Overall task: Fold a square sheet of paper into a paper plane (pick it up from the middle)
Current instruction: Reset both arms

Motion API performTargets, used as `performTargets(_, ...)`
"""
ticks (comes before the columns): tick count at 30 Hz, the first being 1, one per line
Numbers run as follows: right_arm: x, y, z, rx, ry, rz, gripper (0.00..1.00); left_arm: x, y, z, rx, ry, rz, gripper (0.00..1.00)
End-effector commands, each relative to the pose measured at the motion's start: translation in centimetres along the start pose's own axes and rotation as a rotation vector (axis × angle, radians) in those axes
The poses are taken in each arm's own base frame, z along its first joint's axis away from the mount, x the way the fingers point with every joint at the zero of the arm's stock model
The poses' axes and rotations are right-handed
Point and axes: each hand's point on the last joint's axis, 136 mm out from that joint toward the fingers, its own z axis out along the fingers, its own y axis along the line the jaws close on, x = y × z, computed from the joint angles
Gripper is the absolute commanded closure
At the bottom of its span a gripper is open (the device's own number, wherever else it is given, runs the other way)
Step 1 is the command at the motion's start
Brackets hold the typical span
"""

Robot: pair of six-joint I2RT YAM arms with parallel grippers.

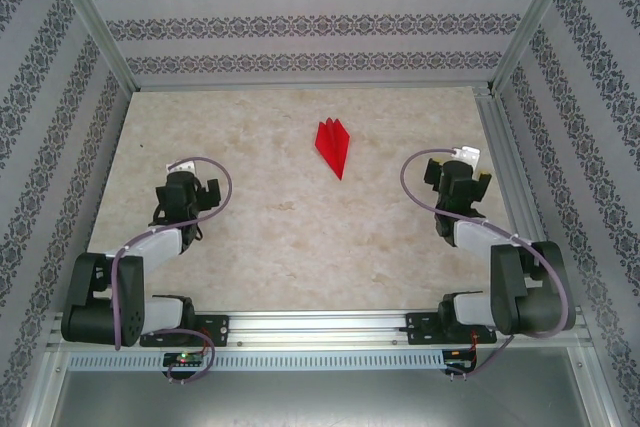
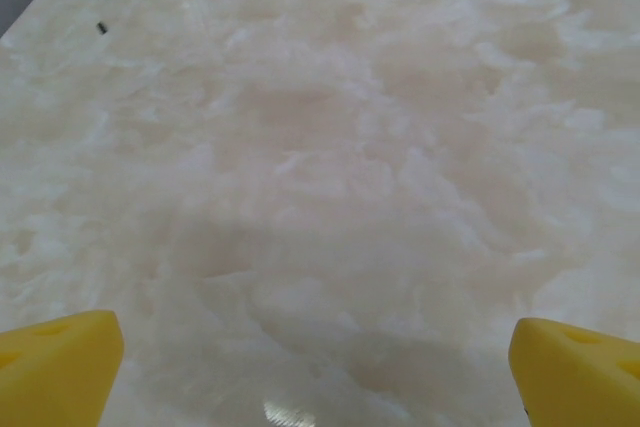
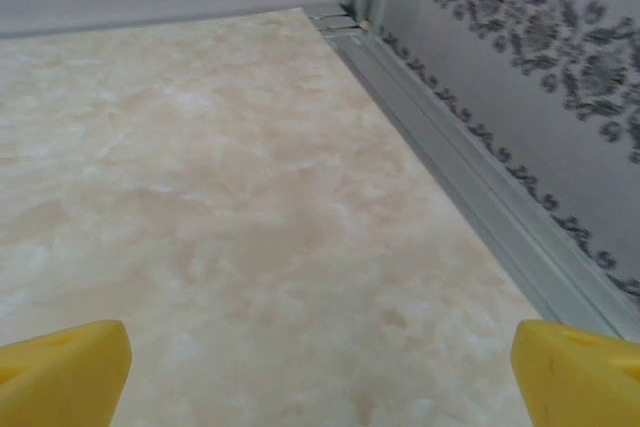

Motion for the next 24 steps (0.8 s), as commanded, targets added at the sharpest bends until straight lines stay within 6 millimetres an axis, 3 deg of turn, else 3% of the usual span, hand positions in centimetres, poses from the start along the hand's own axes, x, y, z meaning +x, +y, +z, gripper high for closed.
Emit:
performTargets(1, -3.3, 1.5, 0.1, -0.086, -0.15, 0.013, 0.02, -5.2, -1.6, -0.6, 0.123, -0.234, -0.001, 0.0)
performTargets(8, -2.8, 2.5, 0.8, -0.171, -0.215, 0.036, 0.02, -5.8, -2.9, 0.0, 0.218, -0.295, 0.002, 0.0)
performTargets(24, -2.0, 2.6, 1.1, -0.214, -0.229, 0.054, 0.02, -3.9, -4.3, 1.8, 0.282, -0.293, 0.055, 0.0)
